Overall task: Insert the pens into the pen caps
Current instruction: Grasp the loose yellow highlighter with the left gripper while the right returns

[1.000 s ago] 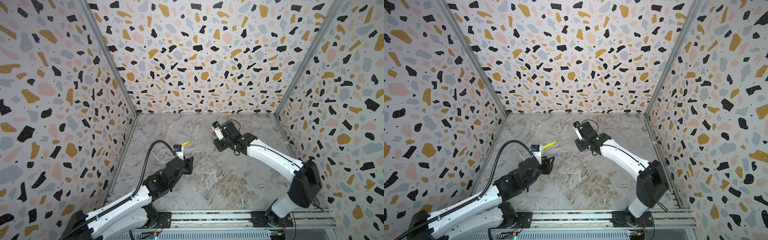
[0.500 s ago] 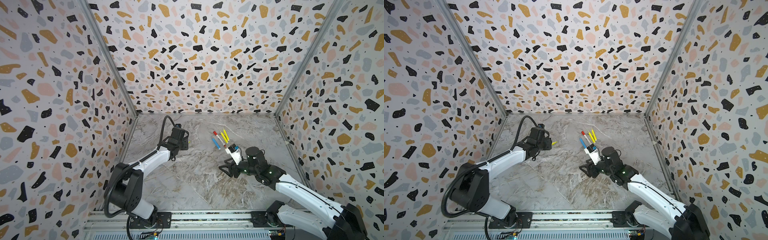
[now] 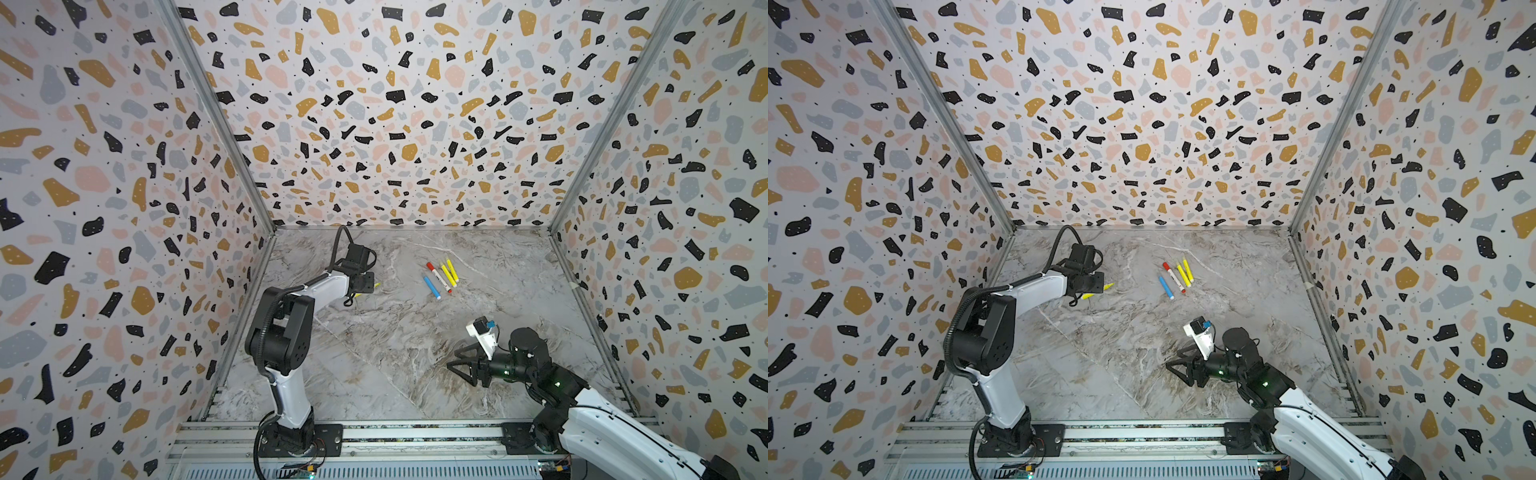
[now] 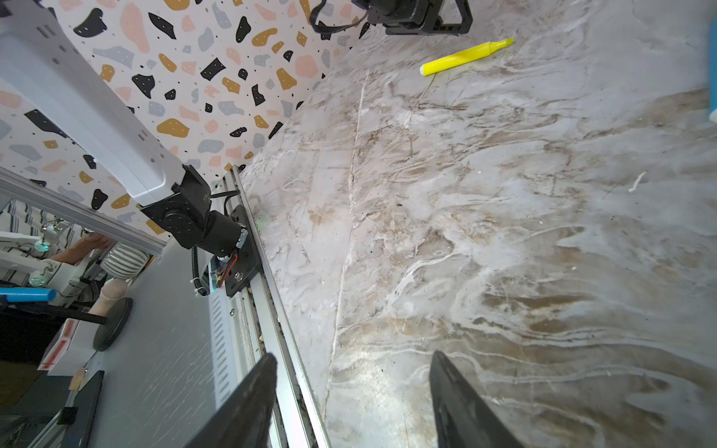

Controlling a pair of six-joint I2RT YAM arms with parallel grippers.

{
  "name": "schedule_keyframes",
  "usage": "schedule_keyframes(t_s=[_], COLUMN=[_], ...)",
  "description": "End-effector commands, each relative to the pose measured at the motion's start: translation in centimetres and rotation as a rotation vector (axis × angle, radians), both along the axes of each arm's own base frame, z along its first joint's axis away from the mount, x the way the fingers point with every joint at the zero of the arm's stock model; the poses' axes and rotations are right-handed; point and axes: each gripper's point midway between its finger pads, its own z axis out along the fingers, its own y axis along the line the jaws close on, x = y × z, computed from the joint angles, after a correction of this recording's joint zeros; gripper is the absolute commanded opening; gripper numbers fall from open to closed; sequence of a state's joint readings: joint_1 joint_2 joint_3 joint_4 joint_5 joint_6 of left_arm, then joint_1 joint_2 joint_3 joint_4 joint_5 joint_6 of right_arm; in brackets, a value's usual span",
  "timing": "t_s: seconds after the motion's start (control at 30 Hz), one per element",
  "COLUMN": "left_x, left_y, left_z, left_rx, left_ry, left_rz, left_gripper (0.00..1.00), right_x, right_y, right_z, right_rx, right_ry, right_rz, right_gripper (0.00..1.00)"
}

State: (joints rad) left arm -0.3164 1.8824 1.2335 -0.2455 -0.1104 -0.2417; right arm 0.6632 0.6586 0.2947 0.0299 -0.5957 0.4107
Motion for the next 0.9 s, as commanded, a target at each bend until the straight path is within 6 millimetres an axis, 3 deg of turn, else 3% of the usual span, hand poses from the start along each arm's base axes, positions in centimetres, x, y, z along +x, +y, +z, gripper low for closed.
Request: schedule_keyframes(t_s=[0.0, 0.37, 0.87], left_x=[0.1, -0.3, -3.8], left_y=[-0.3, -0.6, -1.3], left_z=[-0.8, -2.9, -4.3], left_rx=[0.001, -0.018, -0.078], left_ry=[0.031, 0.069, 0.102], left_rz=[-0.028, -0.036, -0.044], left_gripper=[0.53, 0.48, 0.37], right_x=[-0.4, -0.3, 0.2], right_y=[0.2, 0.1, 0.0], right_z=[0.4, 0.0, 0.4], right_rx=[0.029, 0.034, 0.037], right_ry=[0.009, 0.027, 0.024], right_rz=[0.018, -0.001, -0.033], right_gripper=[0.63, 0.63, 0.61])
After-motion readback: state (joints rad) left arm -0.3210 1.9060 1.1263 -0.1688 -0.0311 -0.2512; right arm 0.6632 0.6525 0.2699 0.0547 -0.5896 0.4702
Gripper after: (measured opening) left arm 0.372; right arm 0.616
